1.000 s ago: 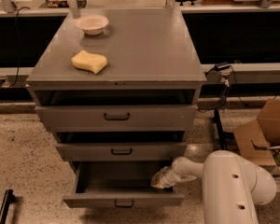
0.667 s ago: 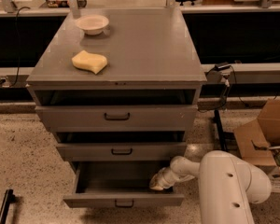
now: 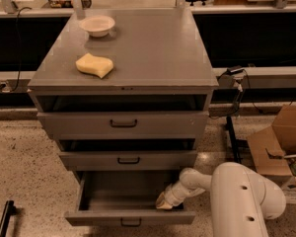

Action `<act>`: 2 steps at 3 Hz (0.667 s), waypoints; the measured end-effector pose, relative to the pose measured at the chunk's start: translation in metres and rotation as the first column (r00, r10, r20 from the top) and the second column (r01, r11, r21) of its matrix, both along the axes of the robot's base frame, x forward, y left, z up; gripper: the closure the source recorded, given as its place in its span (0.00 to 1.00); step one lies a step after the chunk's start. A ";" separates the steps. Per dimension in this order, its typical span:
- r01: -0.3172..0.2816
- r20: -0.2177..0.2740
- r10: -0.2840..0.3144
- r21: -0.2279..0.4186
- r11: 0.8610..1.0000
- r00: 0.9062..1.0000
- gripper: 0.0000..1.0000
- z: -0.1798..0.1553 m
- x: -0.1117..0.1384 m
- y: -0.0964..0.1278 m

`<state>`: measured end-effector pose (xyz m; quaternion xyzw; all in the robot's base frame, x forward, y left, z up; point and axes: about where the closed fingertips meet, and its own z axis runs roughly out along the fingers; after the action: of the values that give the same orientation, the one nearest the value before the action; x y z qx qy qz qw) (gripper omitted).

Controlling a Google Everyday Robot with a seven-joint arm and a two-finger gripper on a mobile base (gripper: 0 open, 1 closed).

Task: Open bottom drawer

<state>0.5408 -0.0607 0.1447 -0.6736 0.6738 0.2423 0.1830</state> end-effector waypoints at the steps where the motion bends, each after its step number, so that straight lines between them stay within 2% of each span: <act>1: -0.093 -0.041 0.096 0.056 0.994 0.995 1.00 0.008 -0.033 0.011; 2: -0.157 -0.060 0.164 0.107 0.982 0.985 1.00 0.027 -0.065 0.023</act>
Offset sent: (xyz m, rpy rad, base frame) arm -0.1130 0.0385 0.0524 0.1621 0.1084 0.2523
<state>0.4760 -0.0372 0.1713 -0.7068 0.6099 0.3134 0.1740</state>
